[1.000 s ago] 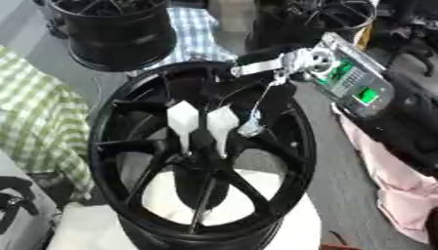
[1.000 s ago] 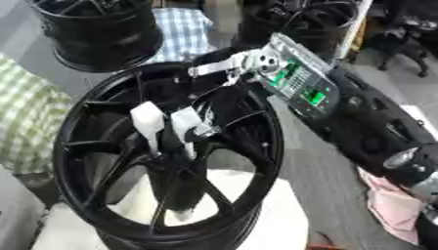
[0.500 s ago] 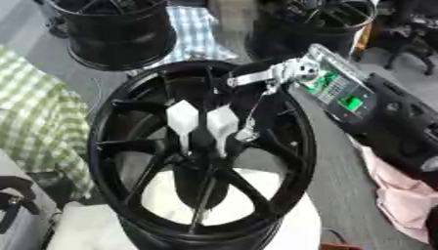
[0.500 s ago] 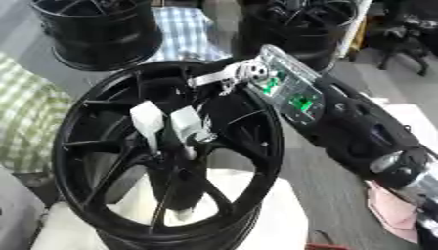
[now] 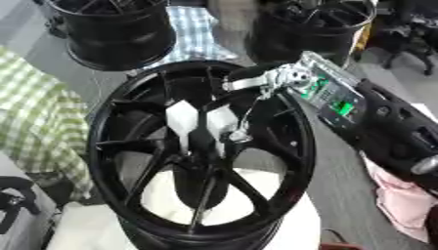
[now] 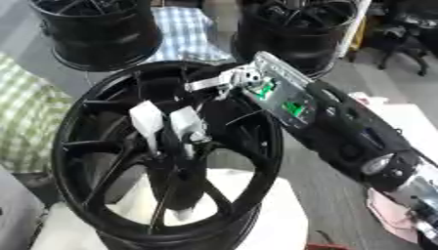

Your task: Pull the pin out of the wheel hub.

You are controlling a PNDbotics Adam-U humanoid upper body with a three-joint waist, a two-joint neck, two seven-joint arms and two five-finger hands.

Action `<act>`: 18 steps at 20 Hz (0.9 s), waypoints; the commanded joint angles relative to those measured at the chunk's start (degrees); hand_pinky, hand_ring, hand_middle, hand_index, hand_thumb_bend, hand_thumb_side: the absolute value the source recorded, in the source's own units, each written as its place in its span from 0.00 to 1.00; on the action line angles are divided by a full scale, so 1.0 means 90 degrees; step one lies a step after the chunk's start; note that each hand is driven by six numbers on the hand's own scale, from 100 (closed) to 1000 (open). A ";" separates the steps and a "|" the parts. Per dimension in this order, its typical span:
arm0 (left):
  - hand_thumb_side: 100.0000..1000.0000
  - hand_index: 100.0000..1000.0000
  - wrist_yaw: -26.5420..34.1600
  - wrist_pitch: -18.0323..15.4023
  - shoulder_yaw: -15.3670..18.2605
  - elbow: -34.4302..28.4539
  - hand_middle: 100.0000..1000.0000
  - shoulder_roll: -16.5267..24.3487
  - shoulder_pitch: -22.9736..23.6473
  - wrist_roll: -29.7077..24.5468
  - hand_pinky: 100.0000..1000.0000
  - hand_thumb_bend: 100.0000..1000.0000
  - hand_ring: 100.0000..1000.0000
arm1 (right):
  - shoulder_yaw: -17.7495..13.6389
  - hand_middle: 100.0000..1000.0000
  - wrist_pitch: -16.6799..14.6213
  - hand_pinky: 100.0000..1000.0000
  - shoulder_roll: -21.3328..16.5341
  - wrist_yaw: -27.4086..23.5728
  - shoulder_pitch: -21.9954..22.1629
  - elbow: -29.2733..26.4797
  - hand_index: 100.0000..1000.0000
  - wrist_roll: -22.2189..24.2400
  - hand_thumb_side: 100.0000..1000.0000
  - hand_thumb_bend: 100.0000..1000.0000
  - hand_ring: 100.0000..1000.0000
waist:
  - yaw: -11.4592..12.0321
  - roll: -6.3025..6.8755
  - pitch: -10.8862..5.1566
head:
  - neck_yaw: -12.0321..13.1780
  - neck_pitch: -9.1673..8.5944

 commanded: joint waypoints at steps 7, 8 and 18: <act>0.80 0.68 -0.0056 0.0013 0.0009 -0.0081 0.46 0.0094 -0.0049 -0.0003 0.47 0.00 0.10 | -0.0666 0.46 0.0363 0.83 -0.0916 -0.0901 -0.0372 -0.1053 0.58 -0.0717 0.17 0.00 0.69 | -0.0057 -0.0032 -0.0088 | 0.0062 -0.0014; 0.80 0.68 -0.0067 0.0012 0.0017 -0.0081 0.46 0.0106 -0.0040 -0.0003 0.47 0.00 0.10 | -0.0816 0.45 0.0457 0.82 -0.1101 -0.1126 -0.0382 -0.1241 0.58 -0.0804 0.17 0.00 0.68 | -0.0076 -0.0048 -0.0096 | 0.0082 -0.0014; 0.80 0.68 -0.0136 0.0088 0.0257 -0.0101 0.47 0.0192 0.0034 -0.0003 0.47 0.00 0.12 | -0.3230 0.46 0.0609 0.81 -0.3136 -0.2645 0.2508 -0.2511 0.59 -0.3221 0.11 0.00 0.67 | -0.0492 -0.0186 -0.0155 | 0.0543 -0.0014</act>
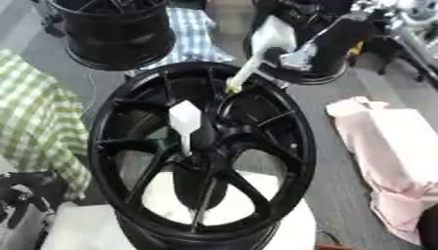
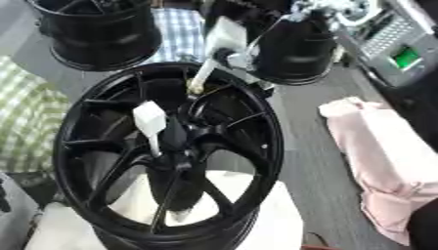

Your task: Pull the pin out of the wheel hub.

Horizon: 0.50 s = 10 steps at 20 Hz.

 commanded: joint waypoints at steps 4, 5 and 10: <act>0.80 0.68 0.0004 0.0058 0.0263 -0.0140 0.47 0.0187 0.0004 0.0002 0.47 0.00 0.11 | -0.1652 0.47 -0.0196 0.79 0.0373 0.0069 0.2877 -0.0220 0.61 -0.2452 0.11 0.00 0.66 | -0.0235 -0.0029 -0.0039 | 0.0315 -0.0014; 0.80 0.68 0.0000 0.0057 0.0288 -0.0143 0.47 0.0191 0.0006 0.0002 0.47 0.00 0.11 | -0.1773 0.54 -0.0212 0.79 0.0695 0.0177 0.3289 -0.0195 0.68 -0.2804 0.13 0.03 0.67 | -0.0265 -0.0036 -0.0029 | 0.0322 -0.0014; 0.80 0.68 -0.0013 0.0041 0.0347 -0.0154 0.47 0.0159 0.0003 0.0002 0.47 0.00 0.10 | -0.2321 0.73 0.0014 0.79 0.3152 0.0874 0.4605 0.0298 0.88 -0.4634 0.29 0.29 0.73 | -0.0337 0.0006 0.0018 | 0.0346 -0.0014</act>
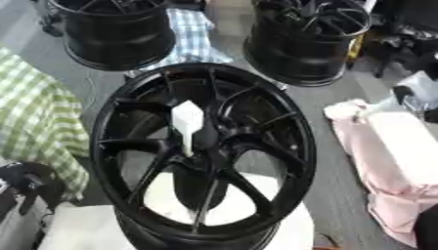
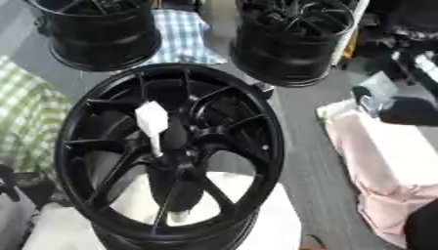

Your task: Pull the pin out of the wheel hub.

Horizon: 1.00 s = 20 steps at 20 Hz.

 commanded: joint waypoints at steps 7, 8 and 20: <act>0.80 0.68 0.0060 -0.0127 0.0134 -0.0086 0.47 0.0075 0.0044 0.0000 0.47 0.00 0.09 | -0.0045 0.71 -0.1423 0.77 0.2847 -0.0841 -0.0198 0.1855 0.86 -0.4127 0.34 0.38 0.69 | -0.0106 0.0159 -0.0051 | 0.0026 -0.0014; 0.80 0.68 0.0058 -0.0136 0.0129 -0.0081 0.47 0.0067 0.0043 0.0000 0.47 0.00 0.09 | 0.0094 0.71 -0.1626 0.77 0.2916 -0.0885 -0.0303 0.1979 0.86 -0.4161 0.34 0.37 0.69 | -0.0106 0.0169 -0.0046 | 0.0022 -0.0014; 0.80 0.68 0.0057 -0.0185 0.0115 -0.0060 0.47 0.0033 0.0021 0.0000 0.47 0.00 0.09 | 0.0976 0.68 -0.2371 0.75 0.3005 -0.0895 -0.1204 0.1925 0.83 -0.3400 0.27 0.25 0.67 | -0.0030 0.0204 0.0000 | -0.0036 -0.0014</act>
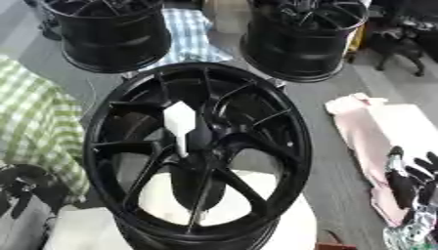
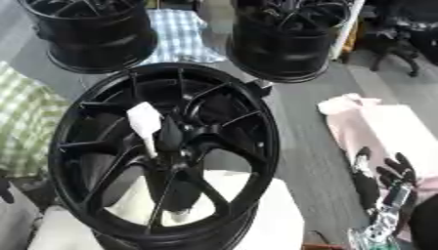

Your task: Pull the pin out of the wheel hub.

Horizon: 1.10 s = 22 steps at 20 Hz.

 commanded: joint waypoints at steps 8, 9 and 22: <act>0.80 0.68 0.0035 0.0003 0.0042 -0.0073 0.47 0.0029 -0.0060 -0.0009 0.47 0.00 0.10 | 0.0266 0.67 -0.0082 0.75 0.0060 -0.0038 -0.0136 -0.0178 0.83 0.0316 0.26 0.24 0.67 | 0.0018 0.0011 -0.0016 | 0.0013 -0.0014; 0.80 0.68 0.0037 0.0014 0.0039 -0.0078 0.47 0.0027 -0.0061 -0.0009 0.47 0.00 0.10 | 0.0289 0.67 -0.0086 0.75 0.0066 -0.0033 -0.0143 -0.0182 0.83 0.0344 0.26 0.23 0.67 | 0.0021 0.0011 -0.0016 | 0.0016 -0.0014; 0.80 0.68 0.0037 0.0074 0.0039 -0.0108 0.47 0.0011 -0.0061 -0.0009 0.47 0.00 0.11 | 0.0462 0.68 -0.0094 0.75 0.0116 -0.0074 -0.0184 -0.0171 0.83 0.0577 0.26 0.22 0.67 | 0.0050 0.0002 -0.0018 | 0.0018 -0.0014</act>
